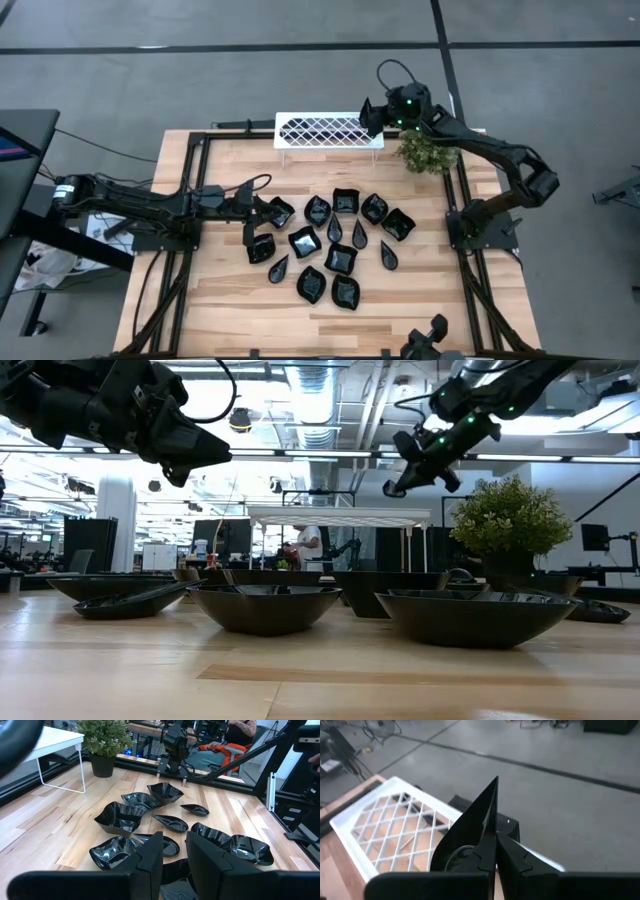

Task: Pick & Place Mini shaped plates
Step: Put the drop shaped plate on the shelf

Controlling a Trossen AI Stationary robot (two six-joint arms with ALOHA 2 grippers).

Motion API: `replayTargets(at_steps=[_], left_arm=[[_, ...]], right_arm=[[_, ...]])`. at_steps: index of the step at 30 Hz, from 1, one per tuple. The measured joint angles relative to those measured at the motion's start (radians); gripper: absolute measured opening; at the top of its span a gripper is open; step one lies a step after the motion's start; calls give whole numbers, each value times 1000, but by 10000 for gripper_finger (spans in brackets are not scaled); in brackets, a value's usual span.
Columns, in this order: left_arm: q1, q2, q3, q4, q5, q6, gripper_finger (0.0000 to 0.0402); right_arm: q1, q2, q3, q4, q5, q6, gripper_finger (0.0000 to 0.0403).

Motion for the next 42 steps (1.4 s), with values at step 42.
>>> replayTargets(at_steps=[42], left_arm=[[0,0,0,3,0,0,88]], right_arm=[[20,34,24,-170,34,-7,1]])
